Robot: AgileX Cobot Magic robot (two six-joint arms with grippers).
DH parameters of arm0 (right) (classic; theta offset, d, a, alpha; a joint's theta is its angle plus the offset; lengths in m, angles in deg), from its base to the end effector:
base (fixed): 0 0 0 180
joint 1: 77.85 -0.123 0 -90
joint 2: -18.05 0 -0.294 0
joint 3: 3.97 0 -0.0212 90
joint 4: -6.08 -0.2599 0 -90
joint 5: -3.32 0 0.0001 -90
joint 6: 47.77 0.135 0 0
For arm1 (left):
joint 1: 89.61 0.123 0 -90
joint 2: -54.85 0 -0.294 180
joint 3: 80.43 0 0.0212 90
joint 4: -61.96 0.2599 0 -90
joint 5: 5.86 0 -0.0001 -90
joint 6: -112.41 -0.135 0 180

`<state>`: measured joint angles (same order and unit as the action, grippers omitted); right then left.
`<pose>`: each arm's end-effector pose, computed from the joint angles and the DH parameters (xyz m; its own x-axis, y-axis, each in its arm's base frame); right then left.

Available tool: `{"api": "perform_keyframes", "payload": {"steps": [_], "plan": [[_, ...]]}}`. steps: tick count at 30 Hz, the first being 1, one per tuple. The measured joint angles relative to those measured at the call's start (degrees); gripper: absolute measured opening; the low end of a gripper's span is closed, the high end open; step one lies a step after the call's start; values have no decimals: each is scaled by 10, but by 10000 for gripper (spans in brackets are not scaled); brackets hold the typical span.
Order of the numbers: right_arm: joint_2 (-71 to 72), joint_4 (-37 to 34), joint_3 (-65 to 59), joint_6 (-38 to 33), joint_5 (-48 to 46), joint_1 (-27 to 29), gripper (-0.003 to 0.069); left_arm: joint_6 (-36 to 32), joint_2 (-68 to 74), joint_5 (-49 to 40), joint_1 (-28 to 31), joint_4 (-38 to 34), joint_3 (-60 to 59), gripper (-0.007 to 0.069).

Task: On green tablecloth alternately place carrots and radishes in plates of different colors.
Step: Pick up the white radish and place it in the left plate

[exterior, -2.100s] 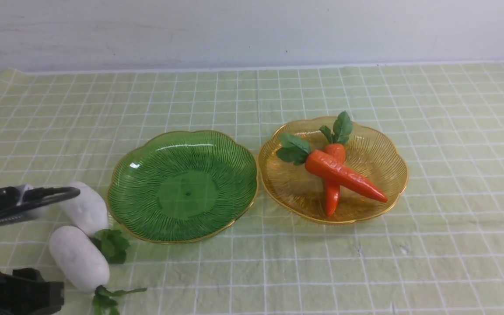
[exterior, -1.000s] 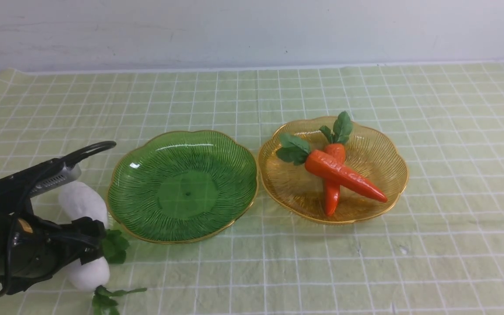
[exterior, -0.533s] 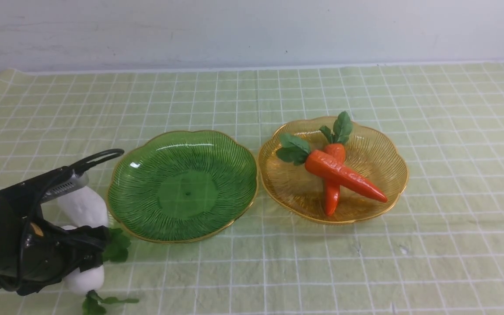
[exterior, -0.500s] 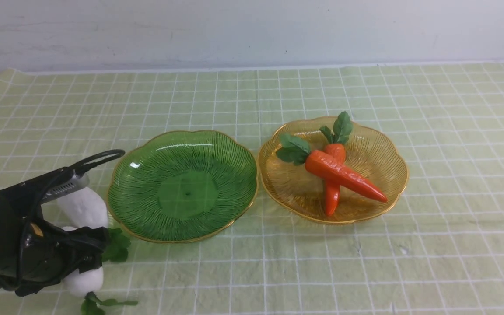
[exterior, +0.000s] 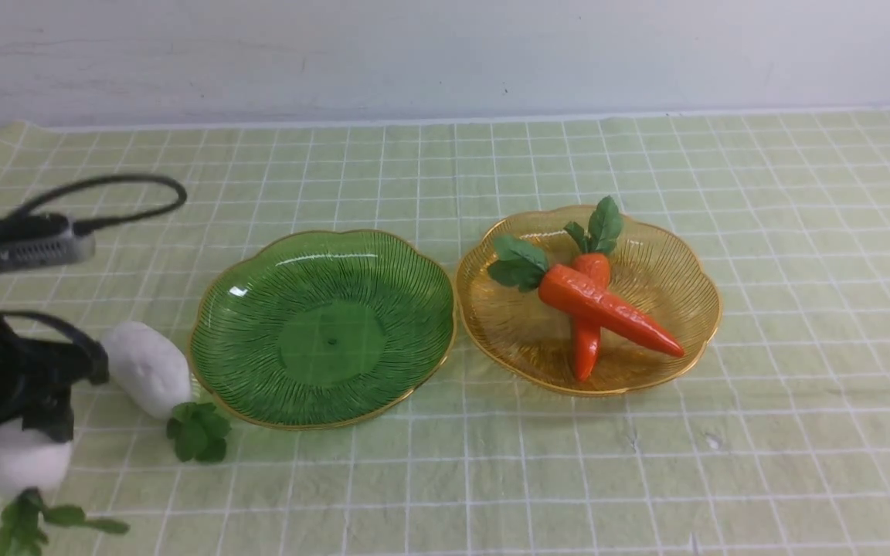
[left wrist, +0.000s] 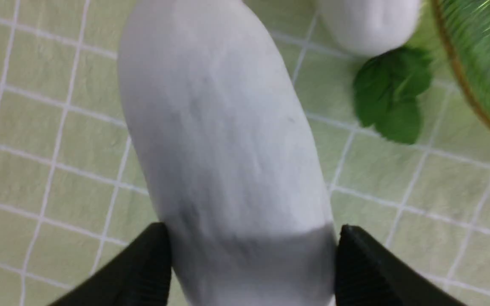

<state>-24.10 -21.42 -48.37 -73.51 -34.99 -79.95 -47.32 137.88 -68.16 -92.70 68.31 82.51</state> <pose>0.1488 0.0442 0.2893 -0.5051 -0.0774 -0.8596 -0.3104 0.9456 0.0973 0.2651 -0.0011 0.2622 -0.9150 -0.2471 -0.3189 -0.2602 0.9656 -0.0017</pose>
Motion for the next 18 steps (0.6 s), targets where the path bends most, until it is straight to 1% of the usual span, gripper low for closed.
{"api": "perform_keyframes", "payload": {"steps": [5,8,13,18], "plan": [[0,-12,0,0,0,0,-13,-58,35,5,-3,-95,38,441],[0,-13,0,0,0,0,-13,-98,83,32,-21,-145,55,433],[0,-13,0,0,0,0,-13,-117,147,70,-53,-160,80,433],[0,-13,0,0,0,0,-13,-121,249,109,-96,-159,147,433]]}}
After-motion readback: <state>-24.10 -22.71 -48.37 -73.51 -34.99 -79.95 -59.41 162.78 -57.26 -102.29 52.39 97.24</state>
